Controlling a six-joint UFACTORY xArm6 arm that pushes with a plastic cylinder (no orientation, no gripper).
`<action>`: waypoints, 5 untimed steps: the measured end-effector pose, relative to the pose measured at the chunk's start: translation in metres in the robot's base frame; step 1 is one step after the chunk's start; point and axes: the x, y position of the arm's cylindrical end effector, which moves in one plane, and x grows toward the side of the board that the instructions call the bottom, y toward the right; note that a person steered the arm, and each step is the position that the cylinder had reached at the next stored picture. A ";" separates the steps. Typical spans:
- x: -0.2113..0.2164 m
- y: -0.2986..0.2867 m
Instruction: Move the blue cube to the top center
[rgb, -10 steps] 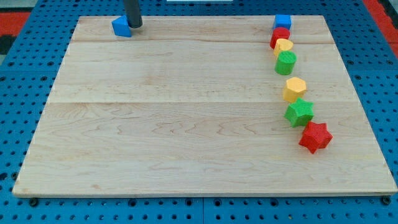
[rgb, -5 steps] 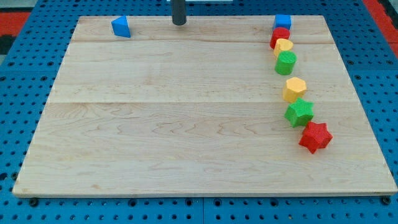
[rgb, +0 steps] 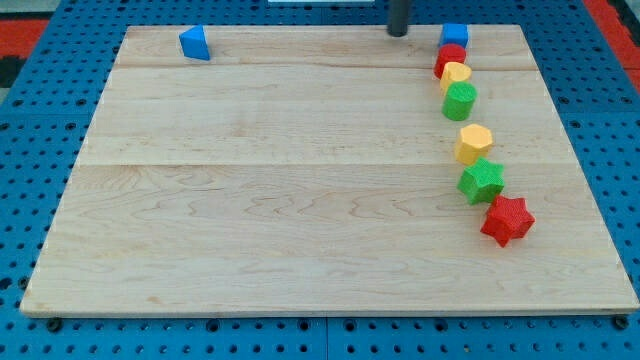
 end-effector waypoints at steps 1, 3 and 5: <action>-0.006 0.014; -0.005 0.078; 0.014 0.045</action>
